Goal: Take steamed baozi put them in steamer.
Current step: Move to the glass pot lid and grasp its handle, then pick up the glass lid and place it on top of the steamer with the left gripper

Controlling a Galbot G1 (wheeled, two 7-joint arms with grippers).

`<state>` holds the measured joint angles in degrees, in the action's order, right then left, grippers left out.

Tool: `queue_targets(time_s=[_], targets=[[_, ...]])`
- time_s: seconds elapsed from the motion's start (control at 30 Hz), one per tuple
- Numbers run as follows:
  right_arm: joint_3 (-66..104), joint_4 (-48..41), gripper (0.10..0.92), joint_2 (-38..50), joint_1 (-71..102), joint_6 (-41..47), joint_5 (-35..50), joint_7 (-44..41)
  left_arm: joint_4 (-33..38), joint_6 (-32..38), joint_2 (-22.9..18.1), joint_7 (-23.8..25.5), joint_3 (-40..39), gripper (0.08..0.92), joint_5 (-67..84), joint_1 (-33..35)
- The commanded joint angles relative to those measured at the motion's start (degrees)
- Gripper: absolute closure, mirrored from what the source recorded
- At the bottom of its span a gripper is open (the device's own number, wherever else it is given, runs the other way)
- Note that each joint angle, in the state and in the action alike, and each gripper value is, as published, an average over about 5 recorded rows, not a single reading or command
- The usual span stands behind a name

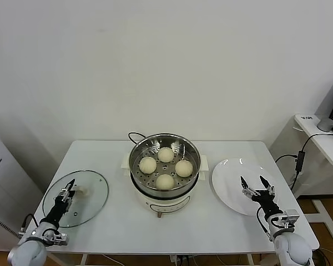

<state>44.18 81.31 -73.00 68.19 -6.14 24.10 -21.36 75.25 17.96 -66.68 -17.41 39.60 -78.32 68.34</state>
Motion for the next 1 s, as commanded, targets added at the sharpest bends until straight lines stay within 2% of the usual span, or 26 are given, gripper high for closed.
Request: queue_targets(time_s=[0.03,0.27,0.37,0.5,0.7,0.87,1.0], targets=[[0.3,0.1,0.203,0.0,0.0,0.0,0.1,0.0,0.8,0.5,0.0,0.0,0.3,0.649,2.6,0.0],[0.5,0.2,0.203,0.0,0.0,0.1,0.2,0.1,9.0,-0.4,1.9,3.4,1.0,0.85,9.0,1.8],[0.5,0.4,0.203,0.0,0.0,0.1,0.2,0.1,14.3,-2.4,3.6,6.8,1.2,0.892,13.6,2.4],[0.4,0.7,0.203,0.0,0.0,0.2,0.2,0.1,20.5,-7.4,6.2,12.1,1.0,0.895,21.0,2.6],[0.4,1.0,0.203,0.1,-0.2,0.4,0.2,0.2,30.5,-20.0,9.7,18.0,-3.5,0.895,25.5,2.0],[0.2,1.2,0.203,0.1,-0.2,0.6,0.0,0.1,38.2,-30.6,11.5,22.2,-12.1,0.895,24.4,-0.4],[0.2,1.1,0.203,0.3,0.0,0.6,-0.1,0.1,41.4,-38.4,12.4,25.1,-21.4,0.895,21.1,-4.4]])
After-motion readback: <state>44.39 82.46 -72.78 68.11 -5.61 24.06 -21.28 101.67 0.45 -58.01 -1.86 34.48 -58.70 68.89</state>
